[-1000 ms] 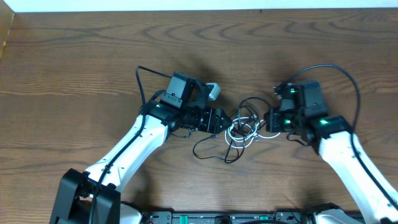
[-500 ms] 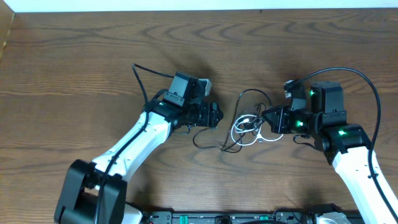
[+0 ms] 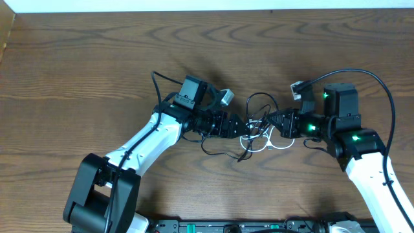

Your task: Untangle cables

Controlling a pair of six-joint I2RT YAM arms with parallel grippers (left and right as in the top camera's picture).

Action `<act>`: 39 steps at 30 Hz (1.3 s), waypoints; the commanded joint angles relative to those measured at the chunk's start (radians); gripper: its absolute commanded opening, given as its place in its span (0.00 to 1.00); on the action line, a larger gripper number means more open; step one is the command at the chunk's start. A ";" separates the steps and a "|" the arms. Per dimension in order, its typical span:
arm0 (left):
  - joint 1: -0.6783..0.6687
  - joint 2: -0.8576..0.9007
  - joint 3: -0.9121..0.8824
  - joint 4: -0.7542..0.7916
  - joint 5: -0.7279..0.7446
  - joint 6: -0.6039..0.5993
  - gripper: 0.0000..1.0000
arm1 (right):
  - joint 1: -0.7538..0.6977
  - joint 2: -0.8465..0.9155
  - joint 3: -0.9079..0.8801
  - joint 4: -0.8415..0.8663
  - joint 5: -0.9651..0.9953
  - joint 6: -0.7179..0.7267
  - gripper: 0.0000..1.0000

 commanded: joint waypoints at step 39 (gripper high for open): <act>-0.089 0.010 0.003 0.067 -0.316 -0.002 0.81 | -0.003 0.004 -0.001 -0.406 0.950 0.442 0.39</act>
